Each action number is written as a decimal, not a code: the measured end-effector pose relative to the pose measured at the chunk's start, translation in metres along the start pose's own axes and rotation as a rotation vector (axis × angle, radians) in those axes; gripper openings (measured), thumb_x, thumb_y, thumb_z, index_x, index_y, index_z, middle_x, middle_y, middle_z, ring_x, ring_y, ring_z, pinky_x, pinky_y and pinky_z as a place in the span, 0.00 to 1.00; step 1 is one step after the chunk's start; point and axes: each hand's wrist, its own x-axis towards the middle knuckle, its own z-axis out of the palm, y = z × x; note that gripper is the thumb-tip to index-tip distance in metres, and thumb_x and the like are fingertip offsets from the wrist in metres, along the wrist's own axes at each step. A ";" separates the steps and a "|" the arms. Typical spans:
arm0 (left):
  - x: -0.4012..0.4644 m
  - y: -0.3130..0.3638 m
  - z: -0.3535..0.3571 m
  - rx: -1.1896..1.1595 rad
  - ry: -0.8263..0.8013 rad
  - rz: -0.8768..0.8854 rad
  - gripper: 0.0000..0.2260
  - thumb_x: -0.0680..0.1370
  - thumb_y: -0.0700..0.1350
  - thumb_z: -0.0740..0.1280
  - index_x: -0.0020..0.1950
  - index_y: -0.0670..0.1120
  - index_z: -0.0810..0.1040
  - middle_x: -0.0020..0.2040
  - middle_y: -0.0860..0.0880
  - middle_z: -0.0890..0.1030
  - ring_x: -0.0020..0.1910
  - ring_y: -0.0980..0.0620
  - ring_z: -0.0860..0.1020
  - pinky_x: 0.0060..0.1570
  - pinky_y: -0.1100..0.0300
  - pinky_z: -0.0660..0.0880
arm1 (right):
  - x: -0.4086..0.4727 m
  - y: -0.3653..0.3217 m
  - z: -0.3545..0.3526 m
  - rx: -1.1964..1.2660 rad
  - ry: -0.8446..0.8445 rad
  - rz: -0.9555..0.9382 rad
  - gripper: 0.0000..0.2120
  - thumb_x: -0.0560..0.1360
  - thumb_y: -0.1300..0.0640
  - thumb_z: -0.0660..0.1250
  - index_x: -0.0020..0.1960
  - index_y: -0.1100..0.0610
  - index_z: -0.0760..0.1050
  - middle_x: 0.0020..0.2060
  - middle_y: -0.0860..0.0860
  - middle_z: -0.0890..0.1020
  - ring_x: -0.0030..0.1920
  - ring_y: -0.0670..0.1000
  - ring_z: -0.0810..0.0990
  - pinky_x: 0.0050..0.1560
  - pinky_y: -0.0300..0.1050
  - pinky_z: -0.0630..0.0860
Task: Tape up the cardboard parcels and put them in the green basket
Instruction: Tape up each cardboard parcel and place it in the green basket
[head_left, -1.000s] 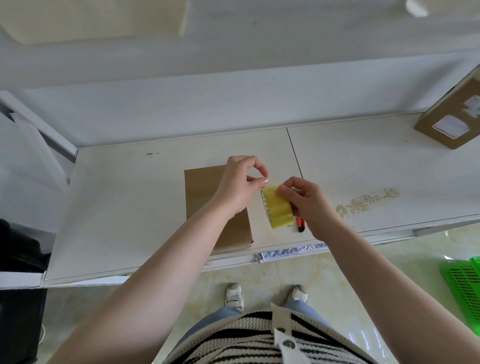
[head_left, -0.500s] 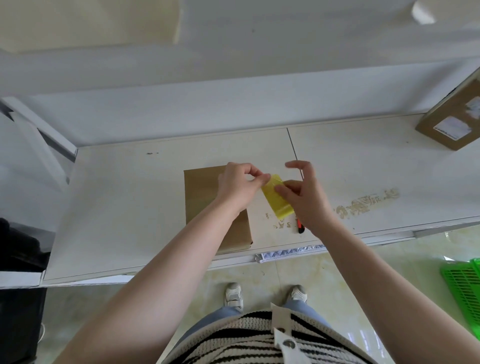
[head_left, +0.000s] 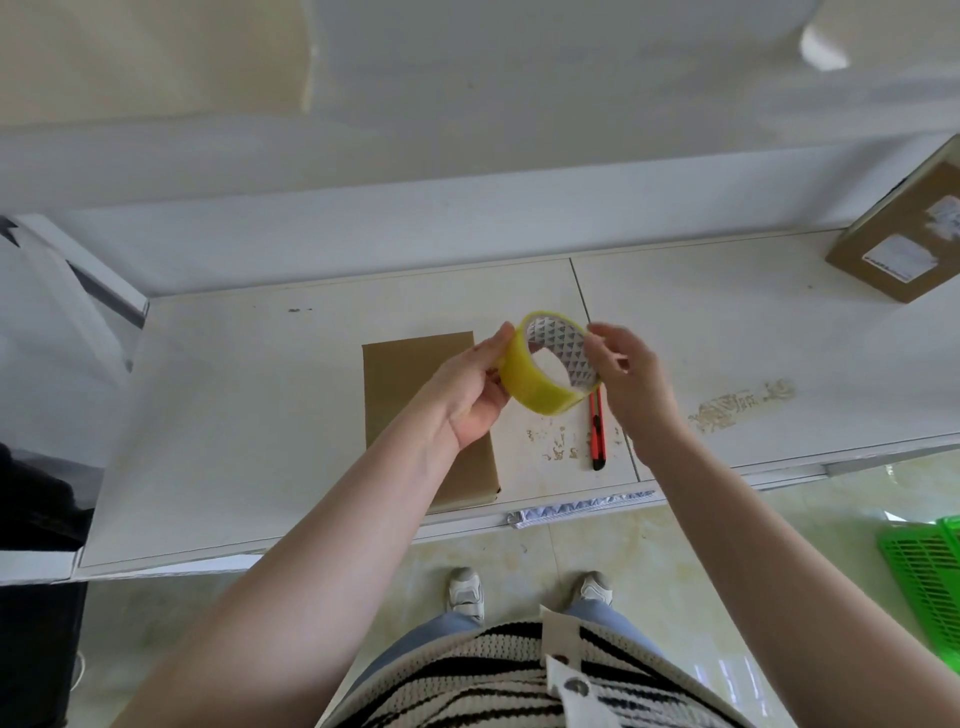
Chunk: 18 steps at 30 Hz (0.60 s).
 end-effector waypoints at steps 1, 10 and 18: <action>0.000 0.000 0.000 -0.005 -0.008 0.000 0.16 0.78 0.43 0.67 0.61 0.33 0.76 0.60 0.37 0.80 0.49 0.51 0.83 0.43 0.63 0.81 | 0.001 0.004 -0.002 0.096 -0.123 0.116 0.17 0.81 0.48 0.61 0.64 0.56 0.76 0.50 0.52 0.83 0.53 0.53 0.79 0.56 0.55 0.78; 0.007 -0.007 -0.002 1.298 0.276 0.615 0.11 0.79 0.53 0.67 0.48 0.46 0.83 0.43 0.50 0.78 0.48 0.47 0.77 0.50 0.54 0.72 | 0.003 0.027 -0.017 0.497 -0.211 0.355 0.12 0.79 0.51 0.65 0.57 0.58 0.80 0.46 0.55 0.83 0.47 0.55 0.80 0.48 0.47 0.81; 0.031 -0.026 0.002 1.548 0.022 0.374 0.14 0.84 0.44 0.59 0.40 0.41 0.71 0.35 0.47 0.68 0.32 0.48 0.67 0.33 0.56 0.61 | 0.008 0.041 -0.019 0.453 -0.169 0.493 0.15 0.77 0.56 0.69 0.61 0.61 0.78 0.51 0.58 0.81 0.48 0.58 0.83 0.41 0.48 0.83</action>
